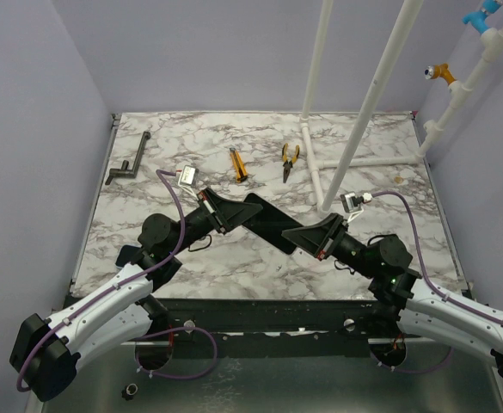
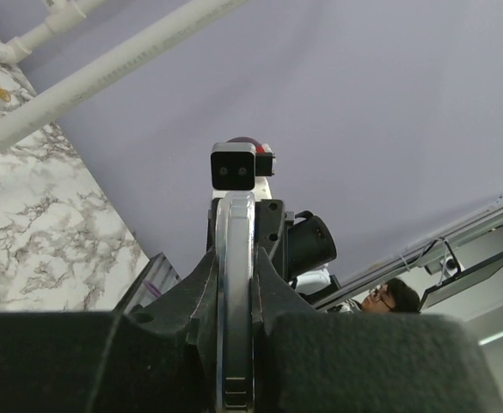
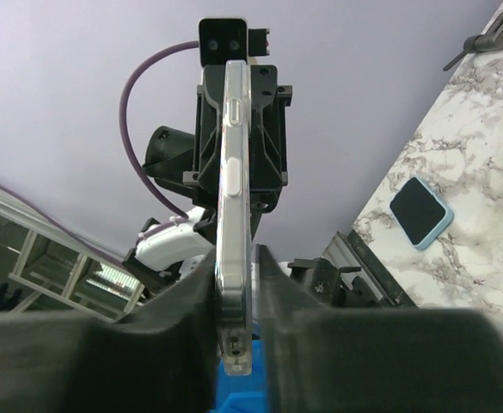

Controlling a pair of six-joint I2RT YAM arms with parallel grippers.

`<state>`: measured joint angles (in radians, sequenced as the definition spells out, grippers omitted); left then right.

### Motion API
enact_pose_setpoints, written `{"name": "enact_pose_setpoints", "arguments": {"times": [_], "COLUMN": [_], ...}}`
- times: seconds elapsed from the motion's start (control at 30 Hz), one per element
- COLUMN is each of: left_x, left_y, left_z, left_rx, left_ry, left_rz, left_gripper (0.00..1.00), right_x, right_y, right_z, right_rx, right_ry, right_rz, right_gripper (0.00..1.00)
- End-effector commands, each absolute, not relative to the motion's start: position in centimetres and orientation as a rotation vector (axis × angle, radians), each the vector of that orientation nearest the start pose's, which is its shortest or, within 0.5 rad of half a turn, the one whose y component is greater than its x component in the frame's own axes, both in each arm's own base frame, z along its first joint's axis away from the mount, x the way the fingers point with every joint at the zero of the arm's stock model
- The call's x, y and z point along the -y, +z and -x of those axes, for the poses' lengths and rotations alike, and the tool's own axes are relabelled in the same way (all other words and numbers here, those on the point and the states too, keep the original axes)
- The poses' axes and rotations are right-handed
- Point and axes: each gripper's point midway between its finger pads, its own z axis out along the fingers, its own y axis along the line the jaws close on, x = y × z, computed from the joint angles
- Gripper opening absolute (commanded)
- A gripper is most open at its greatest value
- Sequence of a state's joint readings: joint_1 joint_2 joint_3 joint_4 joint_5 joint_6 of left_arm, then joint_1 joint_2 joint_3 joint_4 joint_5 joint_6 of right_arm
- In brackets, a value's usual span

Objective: Take the phone out of the phone case
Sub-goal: Adjust the phone.

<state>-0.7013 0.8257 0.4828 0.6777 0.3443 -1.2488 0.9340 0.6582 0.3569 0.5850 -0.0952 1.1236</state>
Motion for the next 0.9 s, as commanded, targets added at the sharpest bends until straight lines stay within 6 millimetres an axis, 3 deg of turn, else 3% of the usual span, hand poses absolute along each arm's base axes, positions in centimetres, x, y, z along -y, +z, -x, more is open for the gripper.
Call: {"name": "enact_pose_setpoints", "arguments": {"times": [0.0,0.03,0.07,0.17,0.33,0.47,0.7,0.8,0.87], "left_x": [26.7,26.5,26.3,25.2,22.9,21.6,21.9,22.0,22.1], "left_y": [37.4,37.8,38.2,39.2,39.9,40.1,41.8,42.3,42.4], "left_z": [-16.7,-16.9,-17.2,-18.6,-21.5,-22.8,-22.3,-21.9,-21.7], "left_rx": [-1.399,-1.387,-1.373,-1.329,-1.280,-1.248,-1.228,-1.225,-1.230], "left_ry": [-1.901,-1.898,-1.892,-1.854,-1.748,-1.716,-1.755,-1.768,-1.773], "left_rz": [0.039,0.053,0.081,0.197,0.438,0.568,0.541,0.510,0.496], "left_gripper": [0.00,0.00,0.00,0.00,0.00,0.00,0.00,0.00,0.00], "right_x": [-27.4,-27.5,-27.6,-27.4,-26.9,-26.7,-26.1,-26.4,-26.8], "right_y": [33.2,33.6,33.8,34.2,34.4,34.2,33.9,34.1,34.6], "right_z": [-13.5,-13.4,-13.4,-13.7,-14.3,-14.1,-14.7,-14.8,-14.7], "right_rx": [-1.452,-1.452,-1.468,-1.498,-1.493,-1.441,-1.334,-1.338,-1.333], "right_ry": [1.754,1.733,1.707,1.616,1.506,1.519,1.603,1.590,1.599], "right_rz": [0.023,0.057,0.082,0.132,0.178,0.186,0.057,0.078,0.101], "right_gripper": [0.43,0.60,0.70,0.87,0.88,0.84,0.69,0.70,0.80]}}
